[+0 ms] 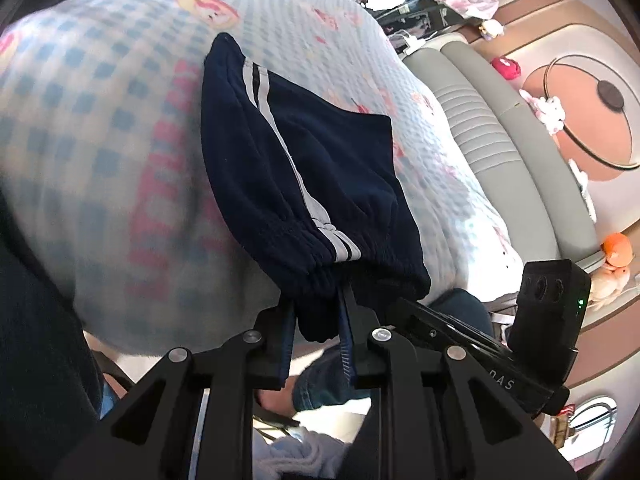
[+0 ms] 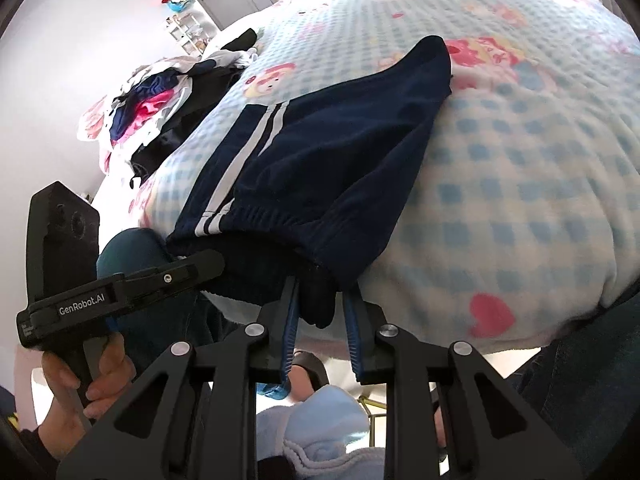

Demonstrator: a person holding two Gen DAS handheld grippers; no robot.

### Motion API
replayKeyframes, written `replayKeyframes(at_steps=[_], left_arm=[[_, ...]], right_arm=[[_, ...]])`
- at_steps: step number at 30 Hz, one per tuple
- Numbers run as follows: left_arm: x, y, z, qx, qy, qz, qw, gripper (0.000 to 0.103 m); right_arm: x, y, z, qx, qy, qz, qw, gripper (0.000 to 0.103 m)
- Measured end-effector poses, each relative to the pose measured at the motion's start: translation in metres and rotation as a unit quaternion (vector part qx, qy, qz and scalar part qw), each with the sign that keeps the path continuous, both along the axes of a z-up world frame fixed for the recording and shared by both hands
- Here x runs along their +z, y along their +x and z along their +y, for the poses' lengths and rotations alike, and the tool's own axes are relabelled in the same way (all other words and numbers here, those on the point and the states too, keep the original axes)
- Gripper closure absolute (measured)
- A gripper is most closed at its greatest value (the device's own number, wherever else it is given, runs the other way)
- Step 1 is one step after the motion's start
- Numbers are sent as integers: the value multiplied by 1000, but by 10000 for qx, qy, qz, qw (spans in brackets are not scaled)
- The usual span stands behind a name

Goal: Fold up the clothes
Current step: 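Grasp the folded pants' end with both grippers and fold it over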

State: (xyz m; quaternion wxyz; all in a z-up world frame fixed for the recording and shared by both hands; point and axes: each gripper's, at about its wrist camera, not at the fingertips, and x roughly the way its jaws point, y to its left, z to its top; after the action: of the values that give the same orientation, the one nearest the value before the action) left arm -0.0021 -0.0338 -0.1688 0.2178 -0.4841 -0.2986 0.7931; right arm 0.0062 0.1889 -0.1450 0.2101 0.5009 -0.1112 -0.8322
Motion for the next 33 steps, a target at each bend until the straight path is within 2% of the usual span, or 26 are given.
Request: replayKeyframes(at_steps=[5, 8, 11, 16, 17, 19, 20, 22, 24, 25, 28, 31, 33], left_arm=[[23, -14, -4, -162, 43, 214, 9996, 83], [42, -32, -6, -234, 126, 365, 9990, 83], [57, -58, -1, -257, -13, 581, 9980, 83], [58, -111, -5, -198, 5, 626, 9978, 82], [54, -122, -6, -148, 31, 577, 9982, 81], [43, -145, -13, 12, 80, 427, 9991, 63], [37, -157, -16, 92, 104, 352, 9993, 47], [31, -171, -29, 288, 342, 342, 9984, 46], [34, -169, -44, 512, 533, 651, 9951, 45], [36, -165, -51, 635, 450, 851, 9933, 43], [30, -159, -59, 569, -7, 1007, 9933, 42], [18, -156, -48, 117, -355, 910, 9952, 44], [12, -156, -35, -229, -568, 842, 9946, 42]], right_arm=[[12, -13, 5, 29, -264, 21, 9996, 82], [29, -25, 6, 127, -359, 233, 9990, 81], [48, -42, -4, 236, -87, 723, 9971, 80], [53, -94, -7, 43, -183, 792, 9967, 79], [51, -105, -7, -30, -221, 777, 9967, 73], [45, -127, -5, -159, -283, 714, 9969, 67], [40, -138, -2, -218, -306, 663, 9971, 64], [29, -157, 5, -415, -355, 428, 9976, 57], [30, -160, 19, -629, -597, 480, 9951, 51], [31, -162, 25, -738, -711, 510, 9934, 43], [35, -154, 43, -1049, -641, 716, 9898, 41], [30, -147, 44, -741, -484, 620, 9941, 40], [26, -141, 30, -223, -151, 592, 9979, 42]])
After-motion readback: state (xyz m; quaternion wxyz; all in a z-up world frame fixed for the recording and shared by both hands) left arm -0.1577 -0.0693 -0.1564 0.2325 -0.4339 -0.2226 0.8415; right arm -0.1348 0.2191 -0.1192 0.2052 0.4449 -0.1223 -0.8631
